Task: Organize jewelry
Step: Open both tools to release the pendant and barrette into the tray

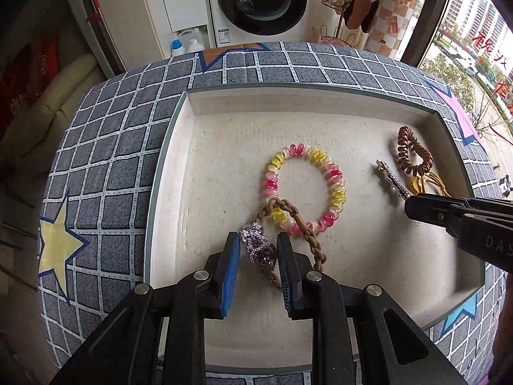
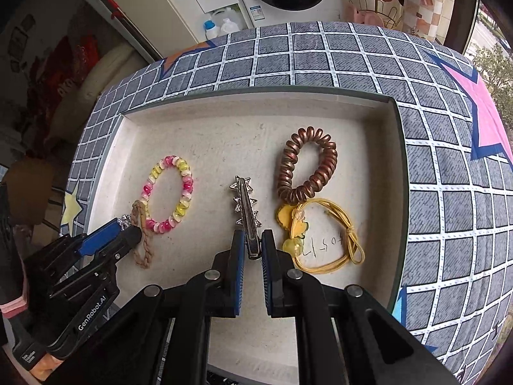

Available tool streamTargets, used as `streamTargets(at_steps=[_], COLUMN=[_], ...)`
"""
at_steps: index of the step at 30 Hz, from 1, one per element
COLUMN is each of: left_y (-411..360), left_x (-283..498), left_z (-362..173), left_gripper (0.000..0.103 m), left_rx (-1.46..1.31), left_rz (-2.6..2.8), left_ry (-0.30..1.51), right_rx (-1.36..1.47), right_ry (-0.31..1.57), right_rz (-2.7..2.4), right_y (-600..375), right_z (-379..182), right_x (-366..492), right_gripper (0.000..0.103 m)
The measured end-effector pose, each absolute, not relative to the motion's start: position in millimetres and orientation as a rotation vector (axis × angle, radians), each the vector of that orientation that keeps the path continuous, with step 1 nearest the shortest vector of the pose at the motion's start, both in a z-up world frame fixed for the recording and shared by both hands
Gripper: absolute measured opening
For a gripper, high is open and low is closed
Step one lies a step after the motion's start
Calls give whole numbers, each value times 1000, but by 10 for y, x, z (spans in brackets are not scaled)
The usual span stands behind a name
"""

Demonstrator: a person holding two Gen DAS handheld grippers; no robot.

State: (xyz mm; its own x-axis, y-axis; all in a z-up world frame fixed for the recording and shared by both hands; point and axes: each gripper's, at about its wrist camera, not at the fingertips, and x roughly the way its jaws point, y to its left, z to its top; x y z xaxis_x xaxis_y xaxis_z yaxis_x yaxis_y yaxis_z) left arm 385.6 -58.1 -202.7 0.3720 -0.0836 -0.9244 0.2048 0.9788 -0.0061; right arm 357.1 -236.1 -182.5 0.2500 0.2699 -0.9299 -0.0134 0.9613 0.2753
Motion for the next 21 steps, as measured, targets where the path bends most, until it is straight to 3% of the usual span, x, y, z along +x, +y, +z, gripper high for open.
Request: streamTargets(at_steps=[13,15,17,18,21], left_y=[-690,-698,-699,-699,-703], left_x=[3843,3836,3832,3827,3808], left_z=[-2014,-1989,-1962,-1943,-1891], left_gripper=[37,37,37,37,37], left_rx=[196,195,194,195,193], left_rz=[-165,-160,-159,-160,-167], left_ry=[1172,1167,1161,1158,1147], right_rx=[252,288,324,341,389], right_ry=[1326,1328,1325,1322,1311], right_rz=[210,223,229,230,241], right_y=[-2397,-2446,-2495,-2515,-2571], right_z=[-1863,-1860,-1845,-1835,-1785], right_x=[3632,3624,3604,3594,3561], right_gripper=[14,20,42,48,51])
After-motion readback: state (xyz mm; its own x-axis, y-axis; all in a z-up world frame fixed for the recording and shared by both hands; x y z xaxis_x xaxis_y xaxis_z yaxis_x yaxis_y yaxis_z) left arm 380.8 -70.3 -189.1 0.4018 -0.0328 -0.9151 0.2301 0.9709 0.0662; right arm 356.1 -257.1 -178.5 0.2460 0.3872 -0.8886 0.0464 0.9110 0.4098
